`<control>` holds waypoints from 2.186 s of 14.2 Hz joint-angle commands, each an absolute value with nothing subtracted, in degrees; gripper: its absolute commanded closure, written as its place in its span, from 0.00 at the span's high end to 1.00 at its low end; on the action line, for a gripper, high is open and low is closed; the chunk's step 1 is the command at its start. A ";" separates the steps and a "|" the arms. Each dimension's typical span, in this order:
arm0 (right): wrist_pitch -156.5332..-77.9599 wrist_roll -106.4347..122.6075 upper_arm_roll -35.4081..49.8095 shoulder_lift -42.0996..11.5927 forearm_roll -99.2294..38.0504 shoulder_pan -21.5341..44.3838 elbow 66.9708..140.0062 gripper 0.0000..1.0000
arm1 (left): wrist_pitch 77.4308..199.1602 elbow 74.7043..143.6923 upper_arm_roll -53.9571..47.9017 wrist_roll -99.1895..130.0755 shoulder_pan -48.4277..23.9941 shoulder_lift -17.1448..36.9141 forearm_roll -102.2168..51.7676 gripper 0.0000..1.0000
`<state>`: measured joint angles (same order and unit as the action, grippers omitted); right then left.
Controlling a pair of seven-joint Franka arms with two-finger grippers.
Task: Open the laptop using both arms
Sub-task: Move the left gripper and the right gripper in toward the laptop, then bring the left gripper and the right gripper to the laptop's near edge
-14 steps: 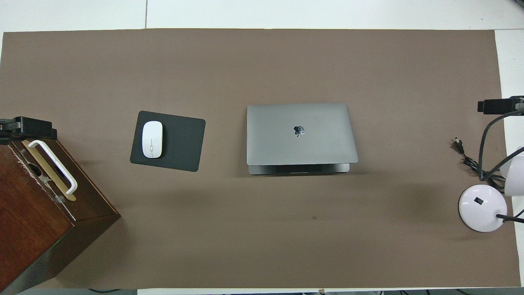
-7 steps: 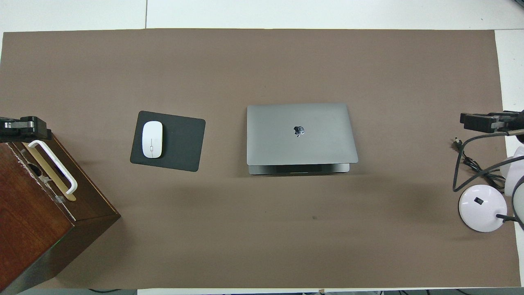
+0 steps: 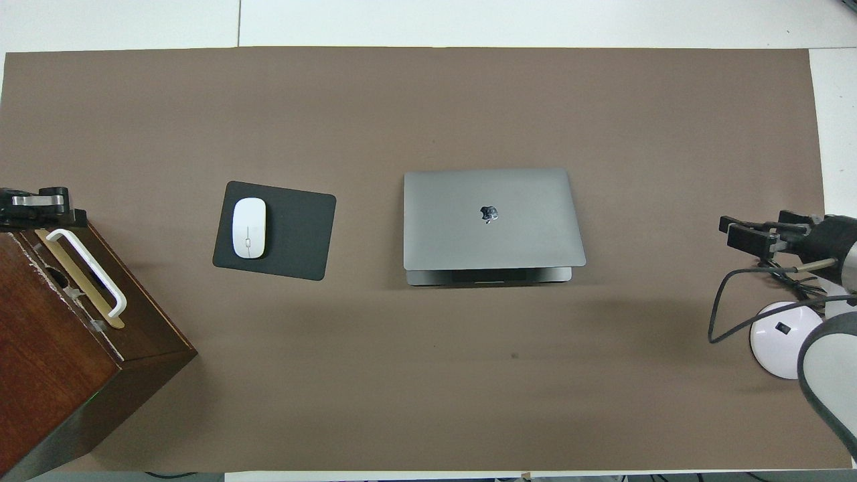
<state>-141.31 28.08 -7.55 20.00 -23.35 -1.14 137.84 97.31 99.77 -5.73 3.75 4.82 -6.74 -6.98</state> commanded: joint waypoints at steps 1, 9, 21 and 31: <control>-143.08 33.22 -7.56 25.39 -31.36 -2.55 143.77 1.00 | 101.76 104.83 -5.80 3.96 4.04 -9.13 -8.00 0.00; -146.86 32.87 -7.03 36.46 -44.18 -1.85 155.73 1.00 | 121.80 126.54 -5.80 3.60 -5.27 -19.15 -8.17 0.00; -142.48 6.90 -2.99 49.74 -57.22 -1.58 165.15 1.00 | 147.55 149.93 -5.71 5.00 -18.88 -26.63 -8.26 0.00; -133.59 -31.70 -2.29 52.56 -57.22 -1.50 165.76 1.00 | 167.67 154.25 -5.80 7.47 -28.82 -17.07 -8.26 0.00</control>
<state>-132.84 -26.86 -3.11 49.30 -56.00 -1.60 162.18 162.52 153.71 -6.50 7.11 -27.04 -20.35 -7.27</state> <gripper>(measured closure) 0.000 0.991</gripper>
